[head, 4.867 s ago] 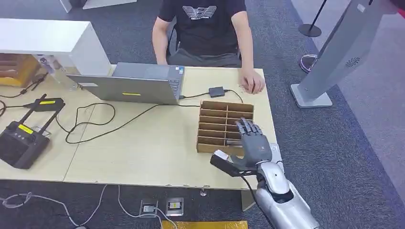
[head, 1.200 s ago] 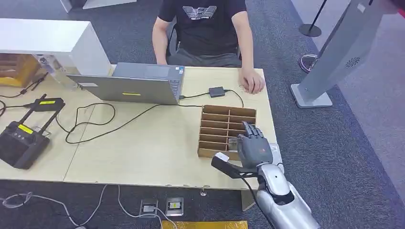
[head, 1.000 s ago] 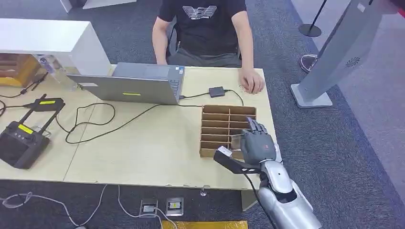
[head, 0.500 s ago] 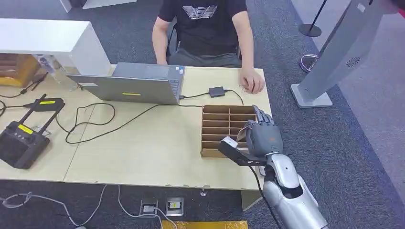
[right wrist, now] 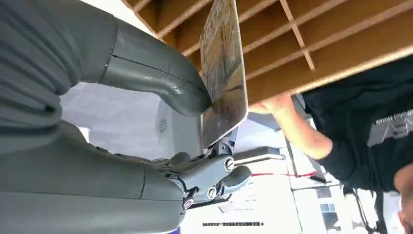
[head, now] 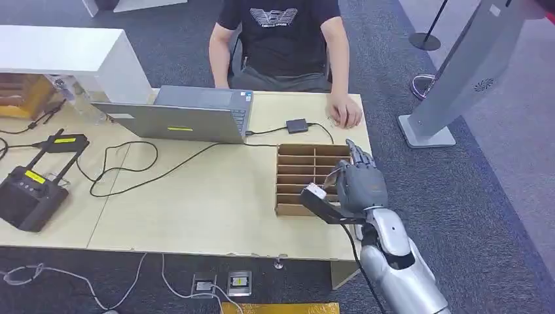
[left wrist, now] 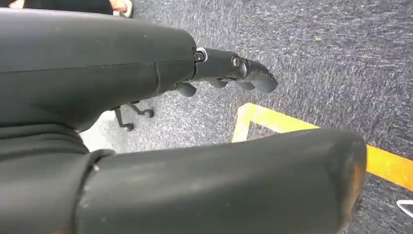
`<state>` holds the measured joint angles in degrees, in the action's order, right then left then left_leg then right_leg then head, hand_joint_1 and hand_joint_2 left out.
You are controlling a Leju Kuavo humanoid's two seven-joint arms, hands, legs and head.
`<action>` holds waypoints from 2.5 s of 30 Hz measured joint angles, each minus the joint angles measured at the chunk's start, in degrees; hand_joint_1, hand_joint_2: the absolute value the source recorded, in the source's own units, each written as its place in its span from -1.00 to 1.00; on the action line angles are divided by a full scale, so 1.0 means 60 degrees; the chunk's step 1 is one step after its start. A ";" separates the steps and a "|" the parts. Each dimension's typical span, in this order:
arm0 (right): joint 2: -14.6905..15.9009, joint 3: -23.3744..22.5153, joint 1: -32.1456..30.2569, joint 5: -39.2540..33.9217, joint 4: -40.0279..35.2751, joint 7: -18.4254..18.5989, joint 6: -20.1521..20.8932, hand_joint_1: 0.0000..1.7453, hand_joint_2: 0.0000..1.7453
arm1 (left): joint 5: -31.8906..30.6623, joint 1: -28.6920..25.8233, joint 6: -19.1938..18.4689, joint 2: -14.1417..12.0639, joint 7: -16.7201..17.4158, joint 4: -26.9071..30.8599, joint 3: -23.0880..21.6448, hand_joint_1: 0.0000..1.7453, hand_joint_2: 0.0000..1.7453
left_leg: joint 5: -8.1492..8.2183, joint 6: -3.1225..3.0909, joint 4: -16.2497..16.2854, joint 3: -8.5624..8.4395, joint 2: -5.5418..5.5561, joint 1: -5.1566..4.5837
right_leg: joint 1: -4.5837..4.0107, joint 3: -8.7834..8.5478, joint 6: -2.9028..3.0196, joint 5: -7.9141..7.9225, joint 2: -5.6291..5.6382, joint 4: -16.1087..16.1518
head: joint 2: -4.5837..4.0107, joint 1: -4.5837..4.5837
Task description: Pass the card to the sensor for recognition and then transmit it.
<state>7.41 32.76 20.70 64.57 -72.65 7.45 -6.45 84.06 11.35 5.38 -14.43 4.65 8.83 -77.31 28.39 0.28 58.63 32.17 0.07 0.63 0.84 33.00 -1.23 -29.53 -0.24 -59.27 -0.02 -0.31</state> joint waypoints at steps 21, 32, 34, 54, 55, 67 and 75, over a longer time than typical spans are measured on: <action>-0.0637 -0.0656 0.1393 0.0892 -0.0598 0.0361 -0.0037 1.00 1.00 | -0.0098 -0.0010 0.0022 -0.0014 0.0044 0.0000 0.0000 -1.00 -1.00 | -0.0001 0.0001 0.0000 0.0001 0.0001 0.0001 | -0.0002 0.0003 0.0000 0.0000 0.0000 -0.0007 | 0.0000 0.0000; -0.1767 -0.0714 0.3061 0.1665 0.1691 0.0346 -0.1050 1.00 1.00 | -0.0678 0.0012 -0.0401 -0.0167 -0.0157 0.0000 -0.0018 -1.00 -1.00 | -0.0002 0.0002 0.0000 0.0004 0.0003 0.0003 | -0.0004 0.0003 0.0001 0.0000 -0.0005 -0.0013 | 0.0000 -0.0007; -0.1865 -0.0718 0.3317 0.1755 0.2225 0.0397 -0.1235 1.00 1.00 | -0.0787 0.0011 -0.0470 -0.0211 -0.0265 0.0000 -0.0047 -1.00 -1.00 | -0.0002 0.0002 0.0000 0.0004 0.0003 0.0003 | -0.0003 0.0004 0.0001 0.0000 -0.0003 -0.0013 | 0.0000 0.0000; -0.1982 -0.0896 0.3957 0.2138 0.4641 0.0911 -0.1691 0.94 1.00 | -0.1239 0.0023 -0.0772 -0.0506 -0.0630 0.0000 -0.0375 -1.00 -1.00 | -0.0001 0.0002 0.0001 0.0004 0.0002 0.0003 | -0.0004 0.0014 0.0001 -0.0001 -0.0002 -0.0010 | 0.0000 -0.0007; -0.1960 -0.0936 0.3960 0.2175 0.4710 0.0954 -0.1738 0.94 1.00 | -0.1282 0.0023 -0.0805 -0.0535 -0.0656 0.0000 -0.0408 -1.00 -1.00 | -0.0002 0.0002 0.0001 0.0004 0.0002 0.0003 | -0.0004 0.0016 0.0002 -0.0001 -0.0002 -0.0010 | 0.0000 0.0003; -0.1657 -0.1279 0.3989 0.2765 0.5424 0.0892 -0.2281 -1.00 -1.00 | -0.1085 0.0013 -0.0765 -0.0663 -0.0710 0.0000 -0.0536 -1.00 -1.00 | -0.0001 0.0002 0.0001 0.0005 0.0001 0.0002 | -0.0003 0.0015 0.0001 -0.0001 0.0004 -0.0009 | 0.0000 0.0000; -0.1257 -0.1592 0.4538 0.3256 0.5603 0.0427 -0.2467 -1.00 -1.00 | -0.0667 0.0014 -0.0557 -0.0565 -0.0820 0.0000 -0.0536 -1.00 -1.00 | -0.0002 0.0001 0.0004 0.0004 0.0001 0.0001 | -0.0002 0.0014 0.0001 0.0002 0.0004 -0.0008 | 0.0000 -0.0003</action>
<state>-0.13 23.21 47.93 84.10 -39.04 10.01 -21.24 80.06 11.43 2.03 -17.81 -0.26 8.83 -80.52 28.38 0.28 58.65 32.19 0.07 0.64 0.82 33.08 -1.22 -29.51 -0.22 -59.32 -0.02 -0.33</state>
